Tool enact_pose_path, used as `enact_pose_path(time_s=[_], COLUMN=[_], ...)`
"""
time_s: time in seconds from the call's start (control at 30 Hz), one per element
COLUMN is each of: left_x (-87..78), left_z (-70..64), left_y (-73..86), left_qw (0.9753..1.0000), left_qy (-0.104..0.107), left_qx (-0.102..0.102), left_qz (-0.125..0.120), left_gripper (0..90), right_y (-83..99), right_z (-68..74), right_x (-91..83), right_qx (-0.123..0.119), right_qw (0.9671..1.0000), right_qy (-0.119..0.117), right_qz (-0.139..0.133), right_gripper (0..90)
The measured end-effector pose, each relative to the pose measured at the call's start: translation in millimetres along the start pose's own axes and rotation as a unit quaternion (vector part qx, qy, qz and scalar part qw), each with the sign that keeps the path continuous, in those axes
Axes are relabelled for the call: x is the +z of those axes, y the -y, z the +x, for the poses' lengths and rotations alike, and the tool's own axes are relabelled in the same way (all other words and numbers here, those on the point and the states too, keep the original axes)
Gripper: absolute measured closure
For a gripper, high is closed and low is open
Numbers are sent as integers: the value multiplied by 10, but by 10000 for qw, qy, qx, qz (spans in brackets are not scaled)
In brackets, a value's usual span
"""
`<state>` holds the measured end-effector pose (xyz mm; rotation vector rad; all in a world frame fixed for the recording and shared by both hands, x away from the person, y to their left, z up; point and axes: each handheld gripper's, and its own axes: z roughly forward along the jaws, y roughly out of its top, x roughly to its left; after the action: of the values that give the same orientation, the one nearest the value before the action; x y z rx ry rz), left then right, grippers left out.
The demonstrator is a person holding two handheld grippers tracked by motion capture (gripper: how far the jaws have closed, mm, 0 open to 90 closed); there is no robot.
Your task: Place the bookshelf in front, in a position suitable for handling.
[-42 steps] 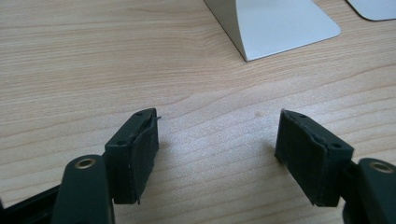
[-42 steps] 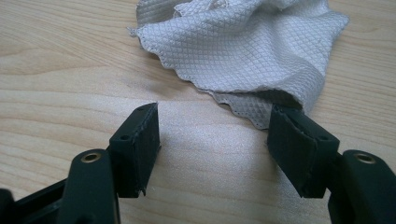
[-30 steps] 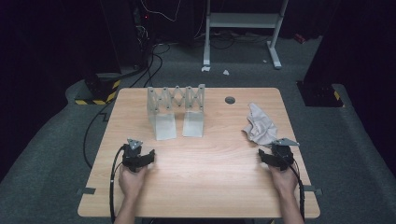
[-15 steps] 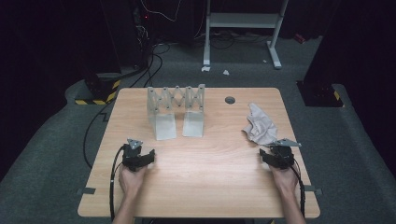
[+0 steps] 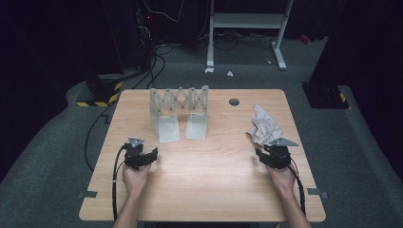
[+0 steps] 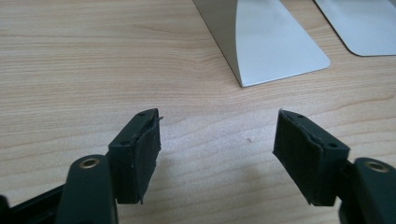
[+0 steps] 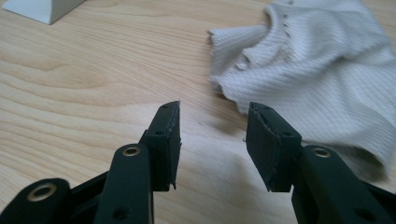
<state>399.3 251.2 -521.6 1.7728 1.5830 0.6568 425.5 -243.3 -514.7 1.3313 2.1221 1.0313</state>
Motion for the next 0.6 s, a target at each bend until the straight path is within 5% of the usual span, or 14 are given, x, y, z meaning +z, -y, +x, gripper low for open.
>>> enact_pose_path(time_s=[0.13,0.23,0.4,0.6], left_x=[31,52,110,145], left_z=[-48,-37,-62,-46], left_y=[-67,-85,-146,-188], left_qw=[9999,9998,9999,9999], left_qy=[-64,-41,-20,-34], left_qx=[104,-39,96,-113], left_qz=[-102,-207,-21,-125], left_gripper=[334,354,377,391], right_y=[-88,-150,-259,-375], right_z=[82,167,361,555], right_x=[89,163,313,461], right_qx=[-121,-272,-431,-469], right_qw=[9998,9993,9981,9964], right_qy=[-144,-213,-415,-679], right_qz=[58,106,157,176], right_gripper=[555,556,564,549])
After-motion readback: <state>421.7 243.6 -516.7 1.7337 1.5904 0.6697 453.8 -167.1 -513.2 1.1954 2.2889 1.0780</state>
